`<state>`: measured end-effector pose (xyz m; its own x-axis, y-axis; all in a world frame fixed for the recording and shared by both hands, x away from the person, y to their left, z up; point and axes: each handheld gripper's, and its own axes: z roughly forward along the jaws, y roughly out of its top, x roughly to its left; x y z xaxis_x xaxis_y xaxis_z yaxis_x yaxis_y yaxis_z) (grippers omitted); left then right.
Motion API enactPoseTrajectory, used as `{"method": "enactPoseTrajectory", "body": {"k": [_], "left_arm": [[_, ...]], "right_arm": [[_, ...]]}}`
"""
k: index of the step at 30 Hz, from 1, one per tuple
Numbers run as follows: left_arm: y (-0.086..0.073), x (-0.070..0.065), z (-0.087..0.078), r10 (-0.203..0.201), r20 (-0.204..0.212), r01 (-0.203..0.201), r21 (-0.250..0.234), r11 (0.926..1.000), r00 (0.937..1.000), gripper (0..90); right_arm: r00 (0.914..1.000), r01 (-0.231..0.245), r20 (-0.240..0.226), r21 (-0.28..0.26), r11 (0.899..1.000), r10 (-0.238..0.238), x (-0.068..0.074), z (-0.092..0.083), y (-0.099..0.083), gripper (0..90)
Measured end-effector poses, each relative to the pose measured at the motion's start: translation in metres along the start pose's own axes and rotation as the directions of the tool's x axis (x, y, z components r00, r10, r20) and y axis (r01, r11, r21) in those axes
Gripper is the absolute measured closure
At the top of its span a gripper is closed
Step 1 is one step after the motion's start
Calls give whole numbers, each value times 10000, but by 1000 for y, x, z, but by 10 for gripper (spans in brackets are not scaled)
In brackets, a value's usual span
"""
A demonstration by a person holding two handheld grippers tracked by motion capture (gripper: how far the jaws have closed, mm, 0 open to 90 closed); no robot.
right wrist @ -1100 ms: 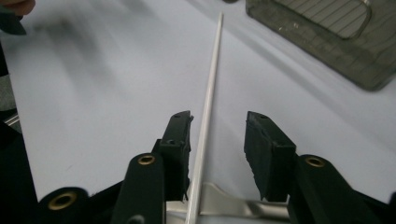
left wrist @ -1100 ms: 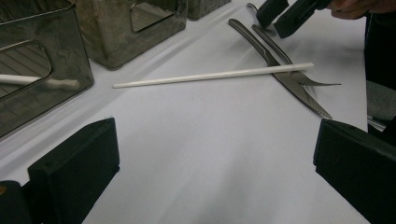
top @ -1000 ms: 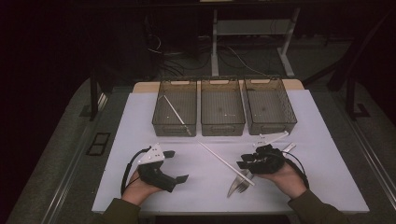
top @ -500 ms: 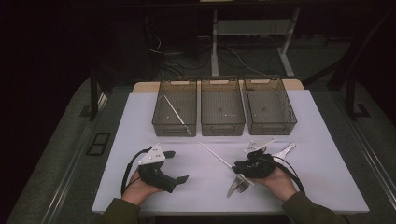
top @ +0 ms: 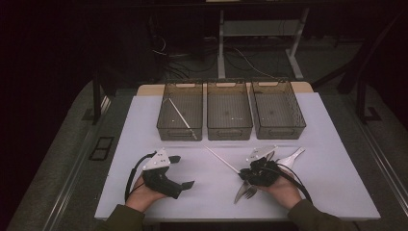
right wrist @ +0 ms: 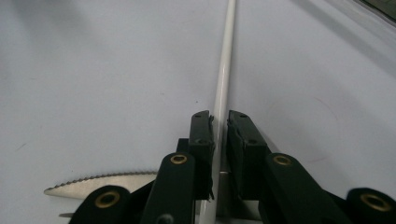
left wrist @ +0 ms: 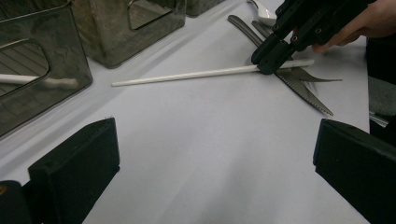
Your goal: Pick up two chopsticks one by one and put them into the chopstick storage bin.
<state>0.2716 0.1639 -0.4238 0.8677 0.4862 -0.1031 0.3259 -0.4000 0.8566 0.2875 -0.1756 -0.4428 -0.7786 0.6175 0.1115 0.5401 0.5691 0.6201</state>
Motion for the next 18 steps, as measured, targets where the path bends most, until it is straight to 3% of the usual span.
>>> {"method": "enactPoseTrajectory", "body": {"k": [5,13,18], "left_arm": [[0,0,1,-14,-12,14,-27,10000,10000,0],[0,-1,1,-103,-7,103,-64,9999,9999,0],[0,-1,-1,-118,-20,118,-83,9999,9999,0]], "right_arm": [[9997,-246,42,54,9997,246,-1,0,0,823],[9999,-109,90,7,9999,109,0,0,0,839],[9997,-147,-182,-6,9999,147,-4,-1,0,841]]}}
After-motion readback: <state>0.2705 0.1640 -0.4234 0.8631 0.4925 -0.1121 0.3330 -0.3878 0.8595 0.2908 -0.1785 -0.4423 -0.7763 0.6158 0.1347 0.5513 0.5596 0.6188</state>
